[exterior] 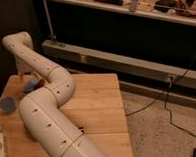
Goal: Place the pepper on the white sponge
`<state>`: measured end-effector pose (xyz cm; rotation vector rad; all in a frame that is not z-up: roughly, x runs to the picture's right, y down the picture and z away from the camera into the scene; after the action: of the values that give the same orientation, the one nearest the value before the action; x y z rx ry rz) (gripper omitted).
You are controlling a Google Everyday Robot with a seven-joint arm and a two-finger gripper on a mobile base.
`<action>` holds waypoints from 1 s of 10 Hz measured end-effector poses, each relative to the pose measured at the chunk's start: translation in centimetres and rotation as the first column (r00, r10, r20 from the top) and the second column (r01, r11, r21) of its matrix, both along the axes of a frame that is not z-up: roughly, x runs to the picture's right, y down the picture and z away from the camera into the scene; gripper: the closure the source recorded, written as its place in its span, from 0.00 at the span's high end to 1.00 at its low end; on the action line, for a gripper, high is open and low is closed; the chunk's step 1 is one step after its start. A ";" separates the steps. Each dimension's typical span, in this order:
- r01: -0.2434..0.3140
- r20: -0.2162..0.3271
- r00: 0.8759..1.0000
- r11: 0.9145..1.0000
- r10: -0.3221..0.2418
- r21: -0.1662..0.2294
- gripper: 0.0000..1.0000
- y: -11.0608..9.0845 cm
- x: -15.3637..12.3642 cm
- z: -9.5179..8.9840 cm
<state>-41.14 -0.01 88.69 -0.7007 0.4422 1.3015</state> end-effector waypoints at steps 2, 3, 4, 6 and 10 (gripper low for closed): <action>0.000 0.000 1.000 1.000 0.000 0.000 0.65 0.0 0.0 0.0; 0.000 0.000 1.000 1.000 0.000 0.000 0.65 0.0 0.0 0.0; 0.000 -0.001 1.000 1.000 0.000 -0.001 0.65 0.0 0.0 0.1; -0.004 -0.032 0.999 1.000 0.004 0.004 0.65 -0.2 1.3 0.7; -0.050 -0.123 0.991 0.999 0.049 -0.002 0.65 0.5 3.1 2.2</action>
<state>-38.06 0.44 90.88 -0.6414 0.5310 1.3955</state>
